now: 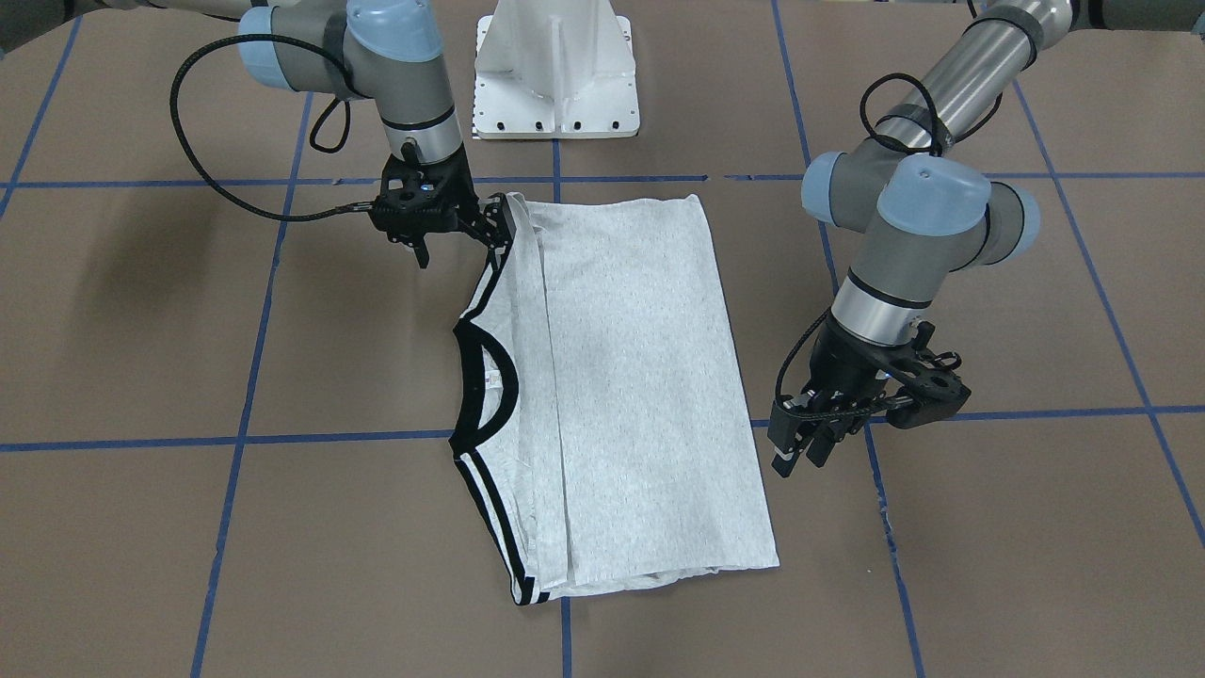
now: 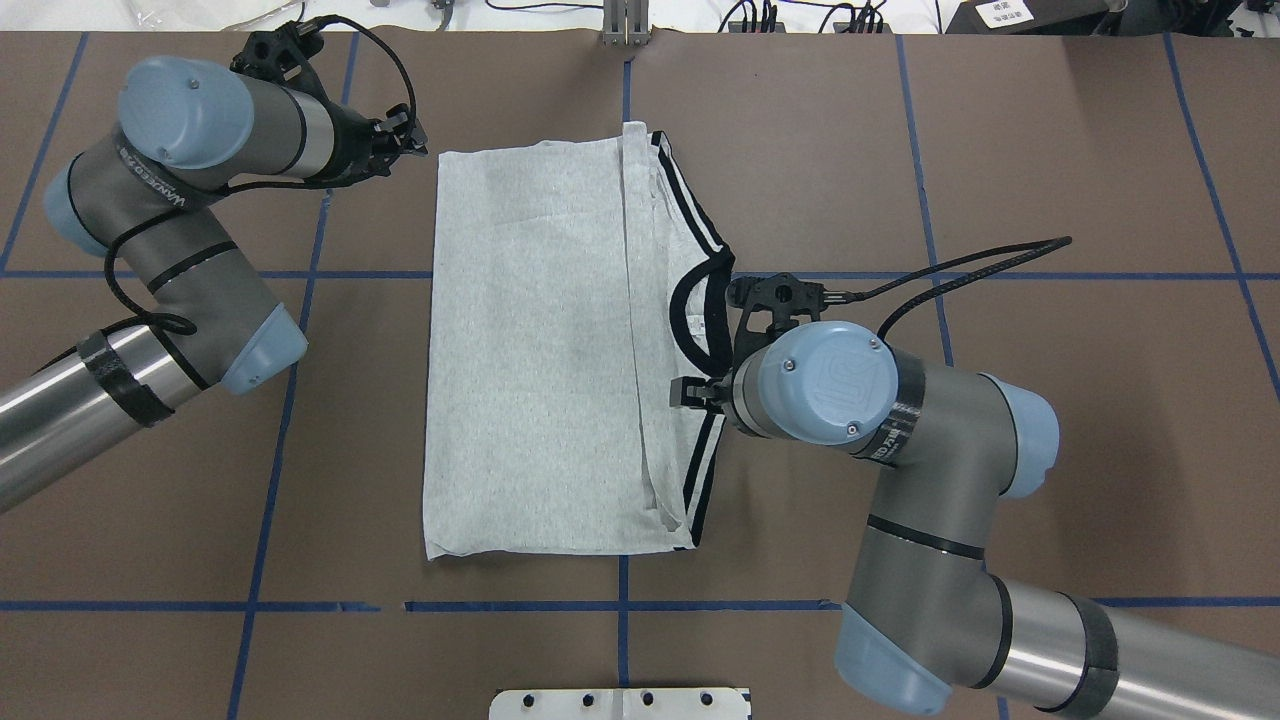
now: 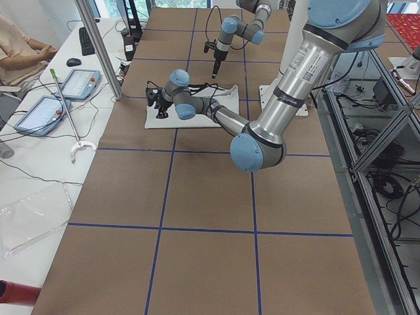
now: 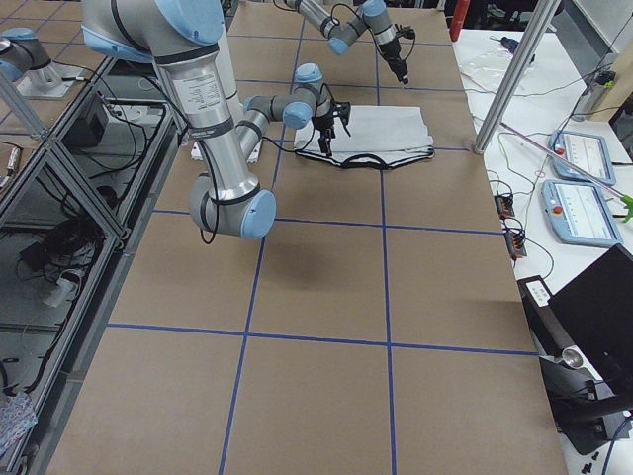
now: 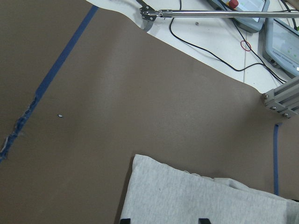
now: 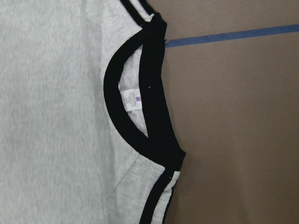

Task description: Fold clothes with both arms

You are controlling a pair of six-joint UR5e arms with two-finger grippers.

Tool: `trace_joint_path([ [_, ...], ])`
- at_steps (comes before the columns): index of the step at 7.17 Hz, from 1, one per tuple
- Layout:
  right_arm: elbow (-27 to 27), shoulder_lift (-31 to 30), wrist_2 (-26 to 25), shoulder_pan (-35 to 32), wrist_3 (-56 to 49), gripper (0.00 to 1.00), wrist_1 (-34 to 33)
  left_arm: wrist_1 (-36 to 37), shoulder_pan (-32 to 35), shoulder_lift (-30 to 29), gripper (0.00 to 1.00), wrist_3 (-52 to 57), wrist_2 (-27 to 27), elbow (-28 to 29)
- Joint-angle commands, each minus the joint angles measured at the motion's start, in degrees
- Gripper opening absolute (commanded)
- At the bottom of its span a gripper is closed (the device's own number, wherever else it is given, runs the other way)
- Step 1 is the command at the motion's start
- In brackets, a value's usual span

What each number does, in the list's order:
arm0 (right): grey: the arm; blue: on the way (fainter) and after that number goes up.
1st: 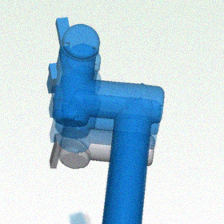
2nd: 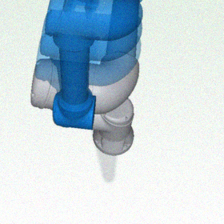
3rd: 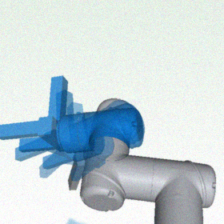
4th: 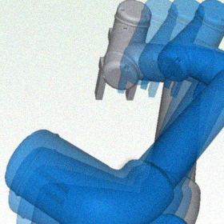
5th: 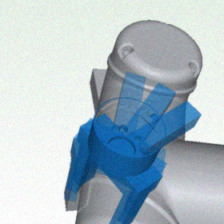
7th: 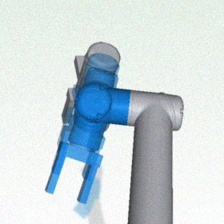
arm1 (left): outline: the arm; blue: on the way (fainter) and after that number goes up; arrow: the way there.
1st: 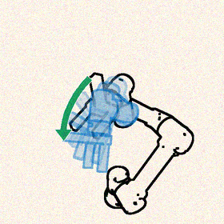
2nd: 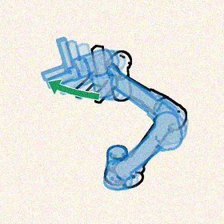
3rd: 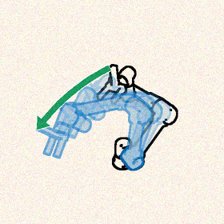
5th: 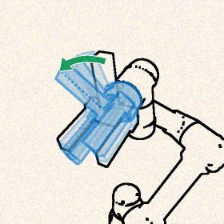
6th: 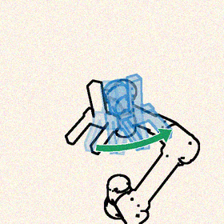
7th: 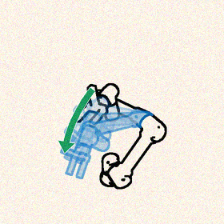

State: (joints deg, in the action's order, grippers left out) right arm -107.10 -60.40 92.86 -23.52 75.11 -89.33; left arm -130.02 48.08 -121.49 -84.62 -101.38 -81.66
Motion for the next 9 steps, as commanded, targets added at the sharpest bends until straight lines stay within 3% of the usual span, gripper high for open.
trace_joint_path([
  [1, -0.04, 4.40, -0.30, 2.06, -10.48, 1.00, -8.39, -0.06, -0.35, 0.38, 0.57, 0.07, -1.61, -0.26],
  [3, 0.22, 5.46, -1.54, 3.48, -12.17, 1.00, -9.89, -0.41, -0.44, 0.38, 0.58, -0.20, -3.47, -0.52],
  [5, 1.62, 11.50, 2.30, 3.22, -22.95, 1.00, -21.60, -0.68, -1.14, 0.47, 0.58, -0.20, -3.47, -0.35],
  [6, 2.15, 12.93, 4.15, 3.22, -23.43, 1.00, -23.77, -0.68, -1.15, 0.47, 0.58, -0.28, -3.47, -0.43],
  [9, 9.79, 16.36, 6.81, 2.69, -26.51, 1.00, -23.96, -0.76, -1.67, 0.47, 0.58, -0.20, -3.47, -0.35],
])
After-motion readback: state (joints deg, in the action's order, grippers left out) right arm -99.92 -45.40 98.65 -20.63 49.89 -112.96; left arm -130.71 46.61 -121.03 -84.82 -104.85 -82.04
